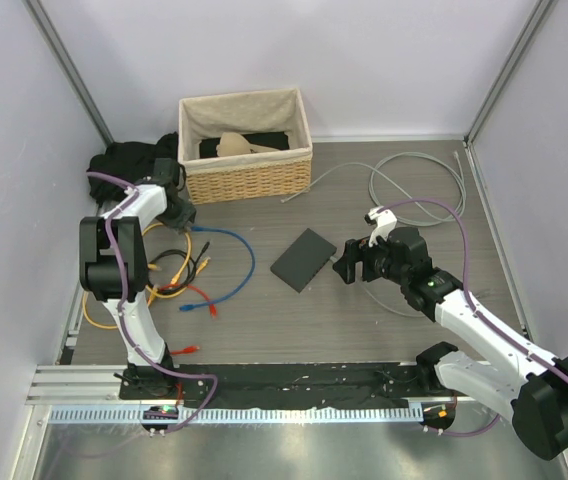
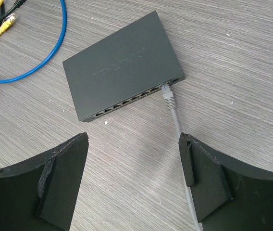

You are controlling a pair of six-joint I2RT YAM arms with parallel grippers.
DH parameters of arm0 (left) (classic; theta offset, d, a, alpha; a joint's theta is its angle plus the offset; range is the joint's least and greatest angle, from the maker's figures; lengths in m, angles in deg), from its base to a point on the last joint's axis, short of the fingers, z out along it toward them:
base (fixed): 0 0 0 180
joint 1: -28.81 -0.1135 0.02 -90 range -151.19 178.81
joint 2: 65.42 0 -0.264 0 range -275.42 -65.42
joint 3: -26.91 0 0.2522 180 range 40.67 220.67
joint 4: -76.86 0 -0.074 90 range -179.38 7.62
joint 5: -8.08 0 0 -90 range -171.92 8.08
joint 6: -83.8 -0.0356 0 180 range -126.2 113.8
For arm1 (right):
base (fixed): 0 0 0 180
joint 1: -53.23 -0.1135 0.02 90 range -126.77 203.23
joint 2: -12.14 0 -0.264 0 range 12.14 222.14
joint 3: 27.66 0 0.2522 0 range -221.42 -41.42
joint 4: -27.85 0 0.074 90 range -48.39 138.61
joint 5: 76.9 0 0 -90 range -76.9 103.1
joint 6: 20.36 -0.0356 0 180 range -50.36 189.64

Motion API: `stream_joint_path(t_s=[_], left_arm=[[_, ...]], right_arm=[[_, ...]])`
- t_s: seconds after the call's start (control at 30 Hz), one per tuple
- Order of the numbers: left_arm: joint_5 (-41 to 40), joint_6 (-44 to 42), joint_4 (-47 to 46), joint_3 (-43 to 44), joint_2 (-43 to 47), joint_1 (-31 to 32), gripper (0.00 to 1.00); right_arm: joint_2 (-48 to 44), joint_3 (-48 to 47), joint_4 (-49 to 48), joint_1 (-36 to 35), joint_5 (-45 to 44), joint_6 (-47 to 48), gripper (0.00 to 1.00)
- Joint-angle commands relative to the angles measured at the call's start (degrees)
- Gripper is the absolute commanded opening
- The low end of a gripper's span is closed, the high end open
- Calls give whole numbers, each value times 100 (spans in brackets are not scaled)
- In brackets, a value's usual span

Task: Insert the plug into the switch port
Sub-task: Pick up the connector from the center of the board.

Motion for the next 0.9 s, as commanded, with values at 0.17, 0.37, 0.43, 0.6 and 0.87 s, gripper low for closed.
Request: stream_joint_path(t_s=[0.17,0.37,0.43,0.6,0.87], left_arm=[[47,125,65,79,22,-5,40],[64,116,109,194,-285,-5,35],[73,107,101,176,-338,-5,34],[117,81,109,176,-391,-5,25],[441,-86,-48,-52,337,-5,6]], right_arm=[[43,-40,-303,-18,44,94,84],[87,-40,-312,-18,70,85,84],[87,-31,-321,-18,79,85,84],[96,-57,-321,-18,141,85,84],[157,-276,-312,-52,369,59,84]])
